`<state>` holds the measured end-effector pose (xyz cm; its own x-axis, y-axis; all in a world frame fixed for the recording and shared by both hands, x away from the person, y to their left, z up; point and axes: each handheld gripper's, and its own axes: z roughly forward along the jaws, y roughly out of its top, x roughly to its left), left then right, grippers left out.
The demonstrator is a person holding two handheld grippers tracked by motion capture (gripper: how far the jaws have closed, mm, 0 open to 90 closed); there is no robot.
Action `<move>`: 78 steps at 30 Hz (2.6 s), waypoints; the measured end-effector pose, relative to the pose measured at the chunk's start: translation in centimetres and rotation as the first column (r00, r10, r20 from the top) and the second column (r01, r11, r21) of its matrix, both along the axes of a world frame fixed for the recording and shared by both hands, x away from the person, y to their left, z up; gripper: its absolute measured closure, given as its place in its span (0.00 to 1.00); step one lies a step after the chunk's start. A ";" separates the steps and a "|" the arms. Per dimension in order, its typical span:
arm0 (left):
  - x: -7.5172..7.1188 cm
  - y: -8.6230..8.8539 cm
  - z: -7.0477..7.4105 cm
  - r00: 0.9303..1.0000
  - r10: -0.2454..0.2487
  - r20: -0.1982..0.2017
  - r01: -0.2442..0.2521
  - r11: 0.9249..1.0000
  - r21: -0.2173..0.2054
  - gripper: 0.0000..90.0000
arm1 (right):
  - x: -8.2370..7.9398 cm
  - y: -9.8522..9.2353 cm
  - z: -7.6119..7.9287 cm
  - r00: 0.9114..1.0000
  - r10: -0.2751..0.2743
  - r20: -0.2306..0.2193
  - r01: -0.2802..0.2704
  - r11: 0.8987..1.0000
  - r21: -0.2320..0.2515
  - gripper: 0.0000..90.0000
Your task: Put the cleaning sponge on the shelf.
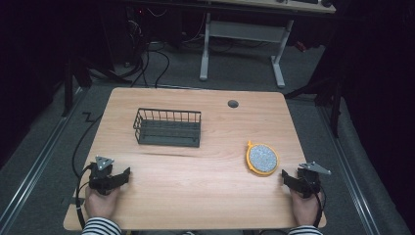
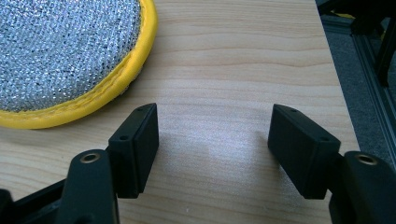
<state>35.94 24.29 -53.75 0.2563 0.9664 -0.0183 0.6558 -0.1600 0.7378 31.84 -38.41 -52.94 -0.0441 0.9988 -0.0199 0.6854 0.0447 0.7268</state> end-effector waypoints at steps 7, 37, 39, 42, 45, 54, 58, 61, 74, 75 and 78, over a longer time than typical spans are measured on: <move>0.0 0.0 0.0 1.000 0.000 -0.001 0.000 1.000 -0.002 0.28 | 0.0 0.0 0.0 1.000 0.002 -0.001 -0.002 1.000 0.001 0.37; 0.5 0.7 1.3 0.999 0.010 -0.048 -0.015 0.995 -0.100 0.29 | 0.0 0.0 0.0 1.000 0.009 0.001 -0.009 1.000 0.001 0.36; 0.6 0.7 1.7 0.999 0.011 -0.047 -0.017 0.993 -0.115 0.29 | 0.0 0.1 0.0 1.000 0.008 0.001 -0.008 1.000 0.001 0.36; 0.9 0.7 2.3 0.998 0.008 -0.064 -0.016 0.992 -0.126 0.31 | 0.0 0.1 0.0 1.000 0.008 0.001 -0.008 1.000 0.001 0.36; 1.3 0.6 2.9 0.997 -0.006 -0.081 -0.005 0.991 -0.136 0.32 | 0.0 0.0 0.0 1.000 0.009 0.001 -0.009 1.000 0.001 0.36; 2.3 0.1 5.1 0.997 -0.028 -0.076 0.015 0.988 -0.155 0.38 | 0.0 0.1 0.0 1.000 0.009 0.001 -0.009 1.000 0.001 0.36; 3.1 -0.2 6.4 0.997 -0.042 -0.069 0.031 0.987 -0.158 0.40 | 0.0 0.0 0.0 1.000 0.010 0.001 -0.010 1.000 0.001 0.36; 3.6 -0.5 7.3 0.997 -0.054 -0.061 0.044 0.986 -0.162 0.41 | 0.0 0.0 0.0 1.000 0.011 0.001 -0.011 1.000 0.001 0.36; 8.0 -1.9 12.4 0.995 -0.081 -0.050 0.074 0.990 -0.120 0.42 | -0.1 0.1 0.0 1.000 0.017 0.000 -0.017 1.000 0.000 0.36; 8.6 -2.0 12.6 0.995 -0.081 -0.054 0.074 0.991 -0.110 0.42 | -0.1 0.1 0.0 1.000 0.017 0.000 -0.017 1.000 0.000 0.36; 10.0 -2.3 12.8 0.995 -0.075 -0.066 0.068 0.992 -0.105 0.43 | -0.1 0.1 0.0 1.000 0.018 -0.001 -0.018 1.000 0.001 0.36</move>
<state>45.94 21.96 -40.91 0.3197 0.9377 -0.1362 0.6956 -0.1347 0.7057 31.75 -38.31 -52.95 -0.0619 0.9979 -0.0191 0.6851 0.0564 0.7263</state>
